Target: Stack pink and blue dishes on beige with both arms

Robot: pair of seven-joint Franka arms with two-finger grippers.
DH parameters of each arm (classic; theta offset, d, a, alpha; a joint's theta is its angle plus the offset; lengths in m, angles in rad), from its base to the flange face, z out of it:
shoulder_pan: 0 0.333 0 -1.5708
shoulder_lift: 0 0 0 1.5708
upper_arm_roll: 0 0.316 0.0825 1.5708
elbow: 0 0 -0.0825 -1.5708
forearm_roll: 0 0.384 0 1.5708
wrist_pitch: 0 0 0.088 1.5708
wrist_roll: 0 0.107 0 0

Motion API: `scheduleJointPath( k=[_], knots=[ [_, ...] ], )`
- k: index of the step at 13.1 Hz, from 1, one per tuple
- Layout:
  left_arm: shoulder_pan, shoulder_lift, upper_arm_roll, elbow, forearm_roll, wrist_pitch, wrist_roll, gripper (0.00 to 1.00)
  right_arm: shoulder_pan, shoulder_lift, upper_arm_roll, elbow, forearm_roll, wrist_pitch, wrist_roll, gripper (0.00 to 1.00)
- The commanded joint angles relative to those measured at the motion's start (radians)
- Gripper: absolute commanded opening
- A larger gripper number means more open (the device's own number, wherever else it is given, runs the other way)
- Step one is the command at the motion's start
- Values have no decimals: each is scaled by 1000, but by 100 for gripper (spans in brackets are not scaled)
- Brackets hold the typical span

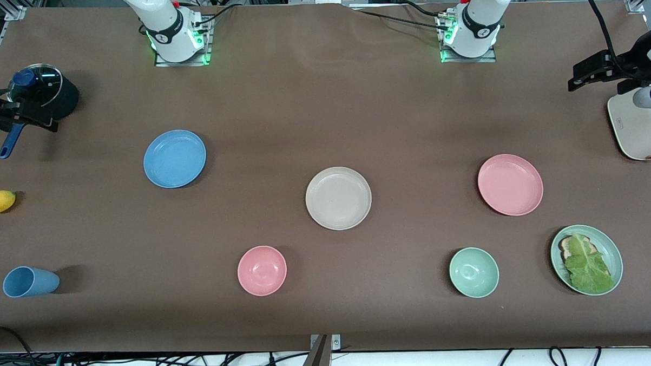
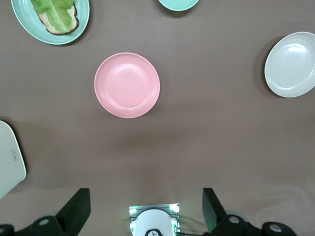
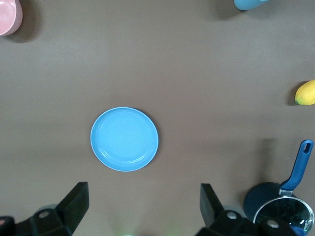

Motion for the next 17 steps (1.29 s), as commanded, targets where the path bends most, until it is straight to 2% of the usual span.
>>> scheduleJointPath(
  k=[1, 8, 10, 15, 17],
  knots=[
    [-3, 17, 3, 31, -17, -9, -9, 100, -4, -1, 0, 4, -1, -6, -13, 100],
    [-6, 29, 1, 29, -25, -9, -7, 100, -4, -1, 0, 4, -1, -8, -13, 100],
    [-35, 35, 3, 29, -35, -7, -7, 100, -4, -1, 0, 4, -1, -8, -13, 100],
    [-31, 44, 7, 17, -35, 42, -9, 100, -4, -1, 0, 4, -1, -8, -13, 100],
    [-40, 79, 9, 8, -23, 66, -9, 100, -4, -1, 0, 3, -1, -8, -13, 100]
  ],
)
